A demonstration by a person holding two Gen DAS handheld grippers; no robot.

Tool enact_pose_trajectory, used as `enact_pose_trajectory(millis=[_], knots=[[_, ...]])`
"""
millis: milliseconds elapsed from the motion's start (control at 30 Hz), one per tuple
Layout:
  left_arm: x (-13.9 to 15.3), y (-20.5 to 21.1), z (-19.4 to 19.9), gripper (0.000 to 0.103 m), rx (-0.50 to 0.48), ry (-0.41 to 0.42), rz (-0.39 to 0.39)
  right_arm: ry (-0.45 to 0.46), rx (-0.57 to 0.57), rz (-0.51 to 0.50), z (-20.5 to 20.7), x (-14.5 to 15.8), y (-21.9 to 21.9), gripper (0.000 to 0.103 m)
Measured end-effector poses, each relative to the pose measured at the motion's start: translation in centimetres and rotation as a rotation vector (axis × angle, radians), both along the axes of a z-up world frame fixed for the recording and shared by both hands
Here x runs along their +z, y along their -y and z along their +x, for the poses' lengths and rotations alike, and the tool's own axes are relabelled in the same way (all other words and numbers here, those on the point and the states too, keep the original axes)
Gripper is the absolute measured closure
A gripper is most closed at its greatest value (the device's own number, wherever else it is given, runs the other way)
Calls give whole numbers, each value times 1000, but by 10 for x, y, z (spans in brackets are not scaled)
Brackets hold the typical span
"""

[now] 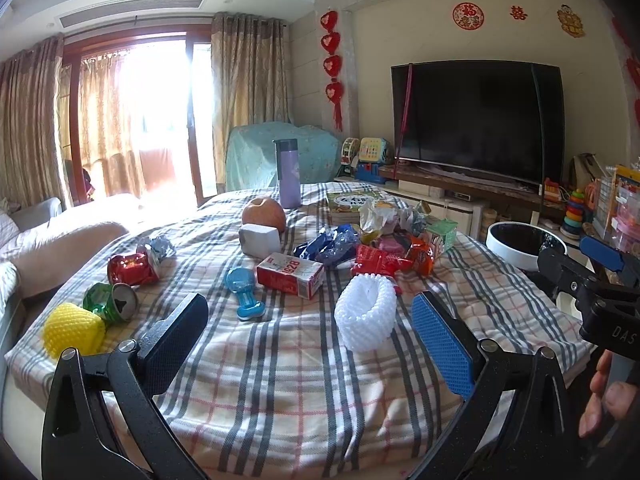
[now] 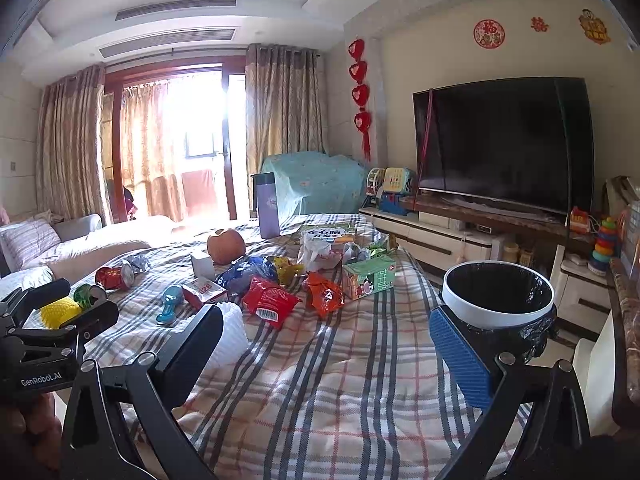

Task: Collect trash

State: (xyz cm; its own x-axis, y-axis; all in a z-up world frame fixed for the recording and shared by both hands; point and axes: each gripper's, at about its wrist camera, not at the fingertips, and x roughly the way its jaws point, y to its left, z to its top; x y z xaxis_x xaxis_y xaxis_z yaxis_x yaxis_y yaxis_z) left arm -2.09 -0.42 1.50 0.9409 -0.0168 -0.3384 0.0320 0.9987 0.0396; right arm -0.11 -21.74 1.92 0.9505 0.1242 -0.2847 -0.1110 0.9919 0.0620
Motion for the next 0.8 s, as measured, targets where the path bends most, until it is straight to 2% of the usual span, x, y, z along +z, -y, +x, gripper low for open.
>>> enact_pose_trajectory(millis=[800], knots=[[-1, 1, 1, 0, -4, -8, -7, 0, -2, 5, -1, 0, 0, 0]])
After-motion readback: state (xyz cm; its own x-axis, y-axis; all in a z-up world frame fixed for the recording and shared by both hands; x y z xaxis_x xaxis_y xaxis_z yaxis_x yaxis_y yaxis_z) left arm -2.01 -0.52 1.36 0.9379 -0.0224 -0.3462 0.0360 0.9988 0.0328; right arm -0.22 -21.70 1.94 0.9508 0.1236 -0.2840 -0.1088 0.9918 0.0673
